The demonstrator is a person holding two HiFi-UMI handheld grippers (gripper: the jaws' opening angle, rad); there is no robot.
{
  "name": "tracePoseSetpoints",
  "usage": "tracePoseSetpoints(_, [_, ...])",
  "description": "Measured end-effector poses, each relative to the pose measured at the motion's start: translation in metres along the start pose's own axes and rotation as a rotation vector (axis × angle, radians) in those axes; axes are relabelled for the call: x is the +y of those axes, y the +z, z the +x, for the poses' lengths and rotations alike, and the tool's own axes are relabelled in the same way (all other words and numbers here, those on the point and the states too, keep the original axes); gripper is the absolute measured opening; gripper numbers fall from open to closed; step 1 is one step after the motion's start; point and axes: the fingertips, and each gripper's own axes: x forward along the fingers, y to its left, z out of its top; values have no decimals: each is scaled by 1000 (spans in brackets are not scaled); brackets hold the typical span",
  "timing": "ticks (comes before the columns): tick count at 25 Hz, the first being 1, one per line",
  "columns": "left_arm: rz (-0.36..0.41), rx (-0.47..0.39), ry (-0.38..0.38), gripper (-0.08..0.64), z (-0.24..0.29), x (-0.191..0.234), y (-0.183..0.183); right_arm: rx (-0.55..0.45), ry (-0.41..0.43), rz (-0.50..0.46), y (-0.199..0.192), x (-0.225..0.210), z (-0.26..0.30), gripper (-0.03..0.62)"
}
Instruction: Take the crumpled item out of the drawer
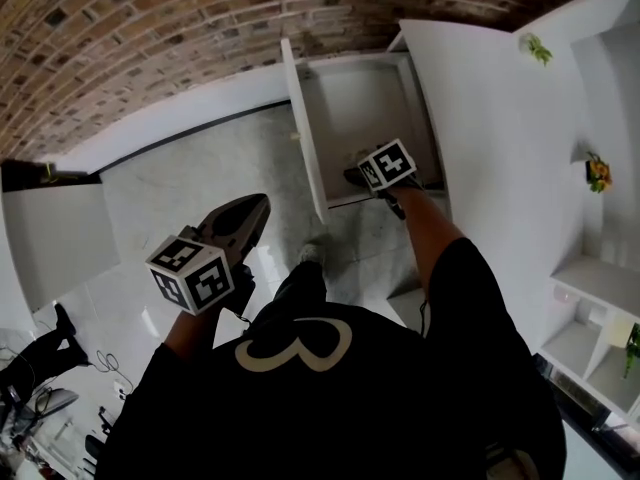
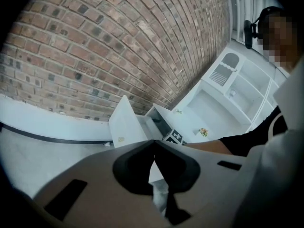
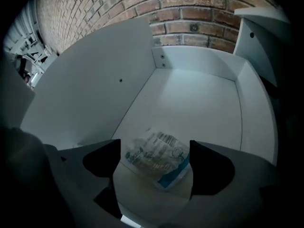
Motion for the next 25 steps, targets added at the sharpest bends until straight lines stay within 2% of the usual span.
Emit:
tracePoseSetpoints(5, [-19,3,17,3,0,10,-4,82,2,2,-10,-5,14,423])
tracePoseSetpoints(13, [-22,6,31,3,3,14,-8,138,-18,-45,-11,-10,27,417])
tracePoseSetpoints(20, [-18,17,44,3,5,13,-10,171,-55,-118,-16,-16,28,357])
tracePoseSetpoints(22, [-16,20,44,3,6,12,-11,179,-64,-131,-18,-19,26,321])
tracePoseSetpoints(25, [-15,28,44,3,6,11,-13,219,-122,-156,-24,-30,19,269])
